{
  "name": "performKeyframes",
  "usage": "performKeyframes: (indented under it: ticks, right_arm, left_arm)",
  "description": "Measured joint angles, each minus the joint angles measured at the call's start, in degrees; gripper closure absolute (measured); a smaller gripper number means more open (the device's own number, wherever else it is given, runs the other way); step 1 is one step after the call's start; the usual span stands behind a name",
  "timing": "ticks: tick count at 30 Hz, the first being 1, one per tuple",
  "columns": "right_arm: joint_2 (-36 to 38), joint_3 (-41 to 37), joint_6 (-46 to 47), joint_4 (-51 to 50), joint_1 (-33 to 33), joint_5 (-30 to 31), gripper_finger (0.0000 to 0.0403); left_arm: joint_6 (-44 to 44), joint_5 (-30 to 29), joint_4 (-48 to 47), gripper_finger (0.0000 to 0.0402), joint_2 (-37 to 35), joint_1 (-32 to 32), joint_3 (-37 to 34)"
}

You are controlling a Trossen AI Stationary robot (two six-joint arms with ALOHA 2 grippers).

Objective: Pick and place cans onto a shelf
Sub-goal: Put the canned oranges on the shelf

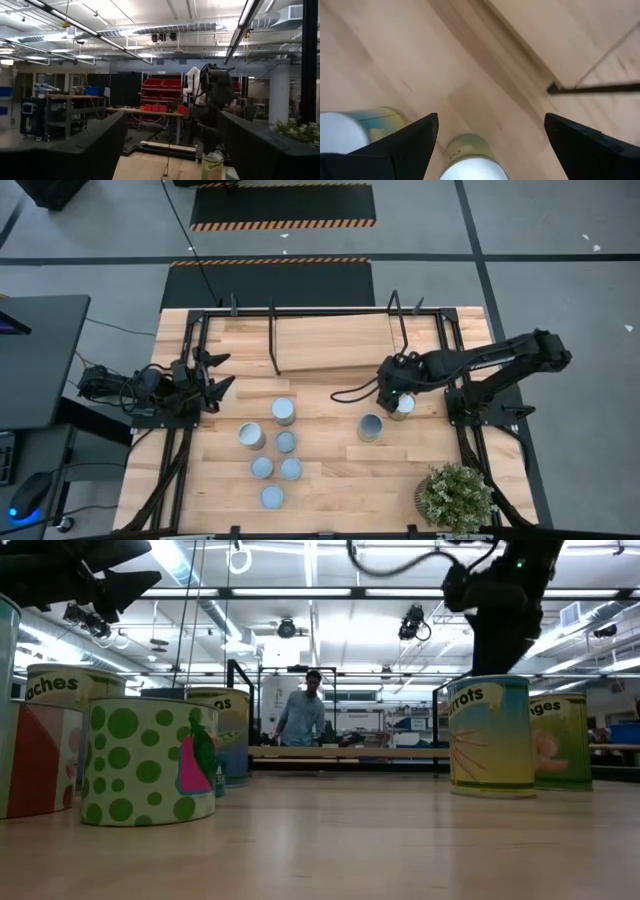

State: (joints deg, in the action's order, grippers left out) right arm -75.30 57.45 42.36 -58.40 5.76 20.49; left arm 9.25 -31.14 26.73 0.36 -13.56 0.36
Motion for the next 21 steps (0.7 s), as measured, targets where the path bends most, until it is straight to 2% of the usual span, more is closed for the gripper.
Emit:
performKeyframes:
  ticks: [7, 17, 21]
  right_arm:
    - [-4.02, -0.02, 5.84, -4.38, -2.63, -5.73, 0.003]
    - [-5.2, -0.07, 5.23, -6.88, -7.98, -15.51, 0.003]
    - [-5.71, -0.11, 5.41, -6.12, -7.64, -16.49, 0.003]
  left_arm:
    - [1.97, -0.17, 1.81, 0.0086, 0.0, 0.0, 0.0]
    - [3.06, -0.17, 2.27, 0.0086, 0.0, 0.0, 0.0]
    - [3.42, -0.15, 2.28, 0.0086, 0.0, 0.0, 0.0]
